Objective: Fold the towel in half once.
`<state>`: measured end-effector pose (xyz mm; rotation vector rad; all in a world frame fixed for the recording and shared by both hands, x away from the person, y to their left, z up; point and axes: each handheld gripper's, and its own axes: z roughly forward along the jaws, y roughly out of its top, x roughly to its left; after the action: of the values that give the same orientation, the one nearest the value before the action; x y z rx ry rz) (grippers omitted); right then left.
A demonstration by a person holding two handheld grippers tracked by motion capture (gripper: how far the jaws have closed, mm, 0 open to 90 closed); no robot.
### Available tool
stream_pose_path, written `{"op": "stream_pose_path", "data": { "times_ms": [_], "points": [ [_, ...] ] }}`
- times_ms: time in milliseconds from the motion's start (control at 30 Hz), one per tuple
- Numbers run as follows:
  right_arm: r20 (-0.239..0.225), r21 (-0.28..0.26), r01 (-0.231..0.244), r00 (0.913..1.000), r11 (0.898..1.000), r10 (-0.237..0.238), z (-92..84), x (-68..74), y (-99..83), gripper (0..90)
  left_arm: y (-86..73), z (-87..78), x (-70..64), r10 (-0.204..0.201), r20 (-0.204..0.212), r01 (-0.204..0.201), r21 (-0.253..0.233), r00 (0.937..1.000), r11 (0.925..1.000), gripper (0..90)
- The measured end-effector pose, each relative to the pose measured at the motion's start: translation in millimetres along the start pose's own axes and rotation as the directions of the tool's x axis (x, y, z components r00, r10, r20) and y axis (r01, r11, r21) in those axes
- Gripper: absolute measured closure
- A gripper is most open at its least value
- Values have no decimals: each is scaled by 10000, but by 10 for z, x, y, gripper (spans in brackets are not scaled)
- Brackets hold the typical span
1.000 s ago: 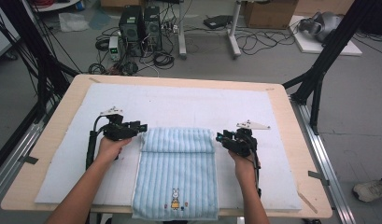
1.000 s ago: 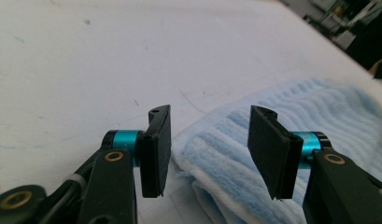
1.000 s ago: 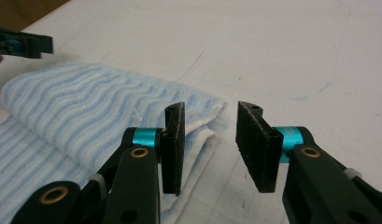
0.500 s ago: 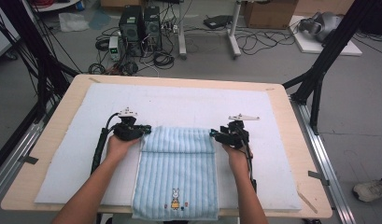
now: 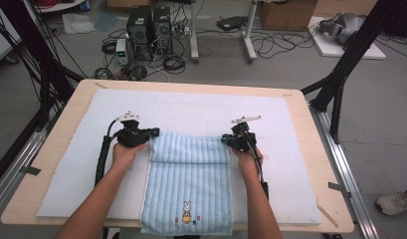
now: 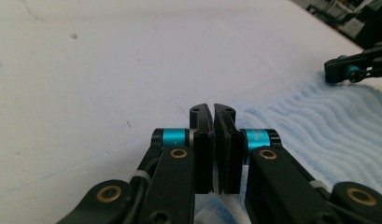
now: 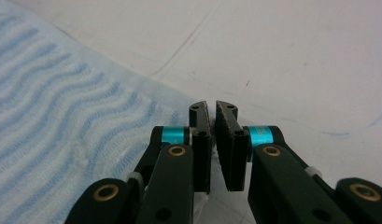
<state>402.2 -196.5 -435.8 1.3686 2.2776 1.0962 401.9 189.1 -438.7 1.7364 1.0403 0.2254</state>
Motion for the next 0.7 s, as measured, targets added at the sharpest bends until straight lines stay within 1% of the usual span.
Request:
{"op": "stream_pose_path", "data": {
  "times_ms": [33, 133, 267, 300, 367, 400, 467, 500, 533, 567, 600, 633, 667, 700],
  "points": [
    [-58, -155, -26, 10000, 9999, 26, -32, 8, 7, 847, 14, -26, 0, -26, 91, 27, -99, 10000, 9999, 860],
    [-129, -612, 177, 9997, 9980, -185, -137, 55, 40, 847, 53, -95, -27, -79, 279, 89, -339, 9996, 9994, 860],
    [-124, -1159, 259, 9995, 9929, -275, -295, 110, 63, 847, 97, -195, -97, 62, 625, -35, -433, 9980, 9991, 860],
    [-155, -1254, 282, 9994, 9917, -304, -327, 113, 66, 847, 108, -226, -121, 58, 706, -25, -463, 9975, 9989, 860],
    [-303, -1455, 241, 9991, 9891, -288, -429, 137, 67, 846, 126, -303, -159, 185, 893, -137, -542, 9958, 9984, 860],
    [-314, -1504, 320, 9988, 9881, -371, -462, 145, 64, 847, 128, -345, -182, 216, 942, -158, -616, 9953, 9980, 859],
    [-513, -1740, 238, 9981, 9845, -332, -567, 181, 27, 847, 99, -432, -234, 319, 1093, -242, -709, 9935, 9972, 859],
    [-642, -1930, 204, 9974, 9810, -334, -620, 207, -15, 847, 82, -456, -255, 349, 1138, -269, -709, 9929, 9971, 859],
    [-720, -1964, 210, 9968, 9803, -358, -645, 225, -42, 847, 51, -484, -279, 391, 1188, -310, -698, 9921, 9971, 859],
    [-682, -1917, 341, 9965, 9809, -480, -673, 253, -78, 847, 16, -507, -300, 376, 1296, -295, -639, 9909, 9975, 859],
    [-553, -1865, 515, 9965, 9811, -628, -699, 275, -116, 846, -20, -522, -324, 434, 1329, -364, -544, 9902, 9979, 858],
    [-465, -1833, 607, 9964, 9812, -703, -724, 289, -157, 846, -55, -538, -348, 615, 1266, -570, -382, 9900, 9976, 857],
    [-465, -1845, 654, 9961, 9807, -752, -749, 294, -200, 846, -102, -552, -374, 763, 1240, -735, -273, 9893, 9969, 857],
    [-489, -1915, 624, 9961, 9795, -730, -775, 294, -254, 846, -129, -562, -384, 760, 1285, -738, -220, 9888, 9970, 857]
  ]
}}
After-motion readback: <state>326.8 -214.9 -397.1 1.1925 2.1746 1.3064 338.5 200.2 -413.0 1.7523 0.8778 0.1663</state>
